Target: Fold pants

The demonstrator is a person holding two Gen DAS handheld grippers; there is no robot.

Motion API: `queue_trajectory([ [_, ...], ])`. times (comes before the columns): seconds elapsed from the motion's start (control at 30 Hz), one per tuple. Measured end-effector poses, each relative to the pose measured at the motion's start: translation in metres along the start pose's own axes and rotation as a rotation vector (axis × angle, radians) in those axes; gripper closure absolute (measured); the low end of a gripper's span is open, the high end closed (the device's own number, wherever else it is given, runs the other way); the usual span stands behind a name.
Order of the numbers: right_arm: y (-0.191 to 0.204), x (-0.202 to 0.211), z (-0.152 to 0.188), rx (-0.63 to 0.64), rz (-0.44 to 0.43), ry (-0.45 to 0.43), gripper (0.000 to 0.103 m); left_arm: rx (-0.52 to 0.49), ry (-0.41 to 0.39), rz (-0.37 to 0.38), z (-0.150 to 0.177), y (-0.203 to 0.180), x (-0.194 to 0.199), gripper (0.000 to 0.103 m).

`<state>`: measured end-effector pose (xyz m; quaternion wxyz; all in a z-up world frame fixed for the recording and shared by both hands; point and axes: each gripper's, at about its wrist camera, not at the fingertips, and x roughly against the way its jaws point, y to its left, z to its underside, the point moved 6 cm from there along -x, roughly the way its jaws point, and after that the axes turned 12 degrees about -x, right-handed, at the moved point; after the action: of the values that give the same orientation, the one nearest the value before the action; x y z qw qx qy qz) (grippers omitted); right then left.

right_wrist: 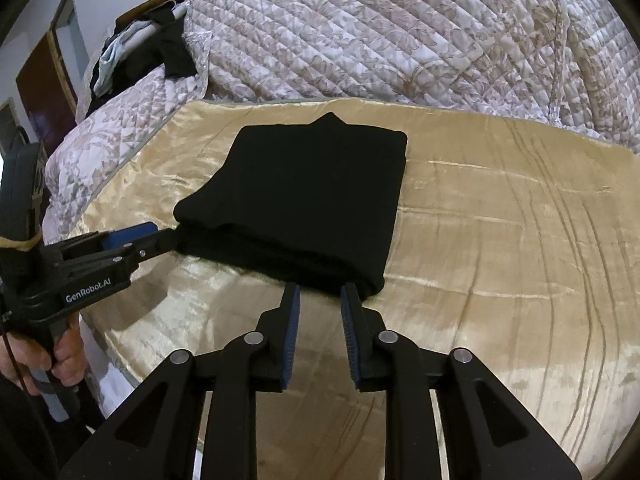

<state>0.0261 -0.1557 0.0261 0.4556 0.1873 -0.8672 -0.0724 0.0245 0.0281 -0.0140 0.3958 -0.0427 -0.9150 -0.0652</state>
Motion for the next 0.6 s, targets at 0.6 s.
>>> queue_trajectory([
  [0.6,-0.006,-0.016,0.011,0.027,0.081,0.042,0.058,-0.025,0.052,-0.007,0.011,-0.004,-0.014,0.048],
])
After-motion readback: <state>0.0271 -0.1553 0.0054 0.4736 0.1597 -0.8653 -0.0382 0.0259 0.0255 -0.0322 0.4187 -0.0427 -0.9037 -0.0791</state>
